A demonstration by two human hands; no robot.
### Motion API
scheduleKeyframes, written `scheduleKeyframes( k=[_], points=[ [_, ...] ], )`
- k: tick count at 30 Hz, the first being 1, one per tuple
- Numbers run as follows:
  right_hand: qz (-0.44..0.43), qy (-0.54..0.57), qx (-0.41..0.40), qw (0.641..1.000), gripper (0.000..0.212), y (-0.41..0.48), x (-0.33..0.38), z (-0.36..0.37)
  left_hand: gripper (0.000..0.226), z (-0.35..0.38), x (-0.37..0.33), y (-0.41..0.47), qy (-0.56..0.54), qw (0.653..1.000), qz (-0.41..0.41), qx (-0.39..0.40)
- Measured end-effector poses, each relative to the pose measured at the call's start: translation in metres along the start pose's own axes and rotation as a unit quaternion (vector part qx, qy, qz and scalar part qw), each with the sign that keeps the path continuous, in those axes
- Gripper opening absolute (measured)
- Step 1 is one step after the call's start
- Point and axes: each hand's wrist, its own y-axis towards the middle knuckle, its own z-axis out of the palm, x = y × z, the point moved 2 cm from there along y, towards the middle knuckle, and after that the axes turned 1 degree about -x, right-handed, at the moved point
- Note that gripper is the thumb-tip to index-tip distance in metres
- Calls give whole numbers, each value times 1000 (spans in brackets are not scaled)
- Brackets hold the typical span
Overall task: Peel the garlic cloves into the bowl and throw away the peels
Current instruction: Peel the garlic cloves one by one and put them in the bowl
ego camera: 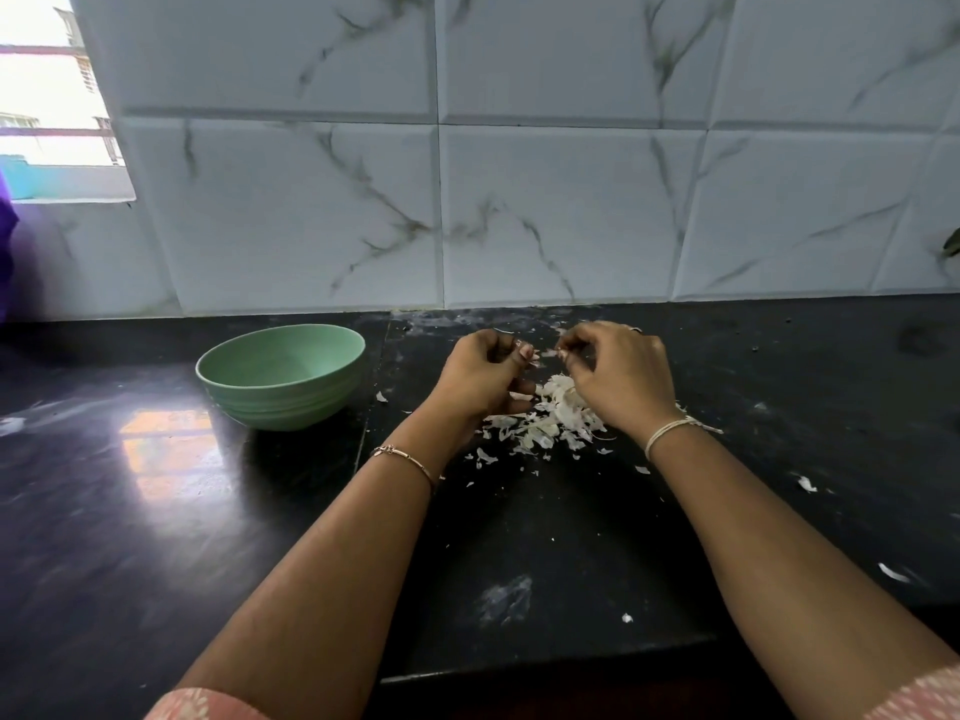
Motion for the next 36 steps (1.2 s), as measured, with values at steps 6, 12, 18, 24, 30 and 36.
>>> scheduleKeyframes(
  k=[6, 12, 18, 24, 30, 36],
  points=[
    [23, -20, 17, 999, 2, 2, -7, -8, 3, -3, 0, -2, -58, 998, -17, 0],
    [-8, 111, 29, 993, 19, 3, -6, -2, 6, -5, 0, -2, -77, 997, -26, -3],
    [11, 271, 66, 960, 16, 4, 1, 7, 13, -6, 1, -1, -87, 996, -25, -9],
    [43, 328, 90, 939, 13, 3, 4, 12, 12, -5, 2, -1, -81, 996, -22, -17],
    [122, 466, 80, 872, 14, 2, 2, 1, 6, -10, 0, -2, 0, 999, -9, -35],
    [147, 491, 75, 855, 11, 1, 4, -2, 4, -37, -2, -18, 178, 981, 41, -72]
  ],
)
